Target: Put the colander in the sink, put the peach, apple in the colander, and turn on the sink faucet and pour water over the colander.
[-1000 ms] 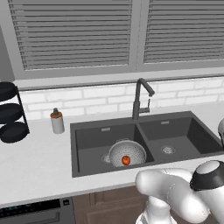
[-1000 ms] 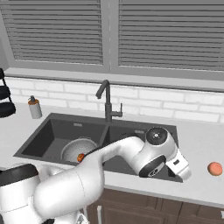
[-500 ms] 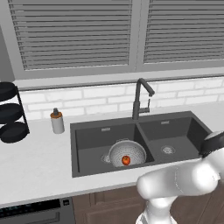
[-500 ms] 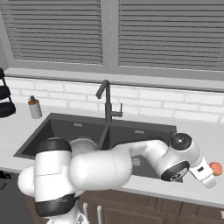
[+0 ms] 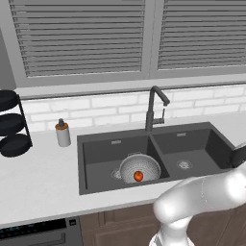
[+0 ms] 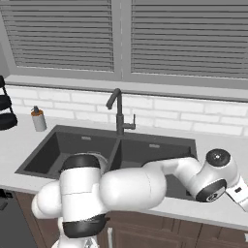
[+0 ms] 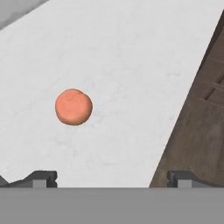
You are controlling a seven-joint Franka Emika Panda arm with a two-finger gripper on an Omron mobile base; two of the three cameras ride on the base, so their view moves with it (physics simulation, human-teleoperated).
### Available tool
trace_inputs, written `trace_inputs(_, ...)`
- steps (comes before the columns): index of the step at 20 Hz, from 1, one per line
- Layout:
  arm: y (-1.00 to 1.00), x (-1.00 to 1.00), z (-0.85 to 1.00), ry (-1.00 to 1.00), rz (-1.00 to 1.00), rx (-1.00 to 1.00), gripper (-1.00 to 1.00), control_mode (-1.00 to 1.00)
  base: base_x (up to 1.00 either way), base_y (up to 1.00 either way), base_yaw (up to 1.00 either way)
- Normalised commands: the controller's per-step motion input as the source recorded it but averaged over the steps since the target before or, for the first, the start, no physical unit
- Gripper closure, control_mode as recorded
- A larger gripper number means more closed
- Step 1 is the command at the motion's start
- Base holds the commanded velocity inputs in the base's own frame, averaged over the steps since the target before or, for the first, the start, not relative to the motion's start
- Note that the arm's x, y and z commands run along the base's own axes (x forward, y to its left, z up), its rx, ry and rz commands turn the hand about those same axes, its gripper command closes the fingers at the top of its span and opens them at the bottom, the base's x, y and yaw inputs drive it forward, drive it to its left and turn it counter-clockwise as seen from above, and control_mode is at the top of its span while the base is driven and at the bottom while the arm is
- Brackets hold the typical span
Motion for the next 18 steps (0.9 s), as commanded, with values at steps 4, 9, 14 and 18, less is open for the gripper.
trace_inputs(4, 0.0, 0.25, -0.19, 0.08, 0.0, 0.0, -1.0, -1.0, 0.0, 0.0, 0.0)
trace_inputs(9, 0.0, 0.29, -0.23, 0.02, 0.0, 0.0, -1.0, -1.0, 0.0, 0.0, 0.0)
trace_inputs(14, -0.18, 0.25, -0.29, 0.01, 0.0, 0.03, -1.0, -1.0, 0.0, 0.0, 0.0)
trace_inputs(18, -0.29, 0.2, -0.13, 0.0, 0.0, 0.06, -1.0, -1.0, 0.0, 0.0, 0.0)
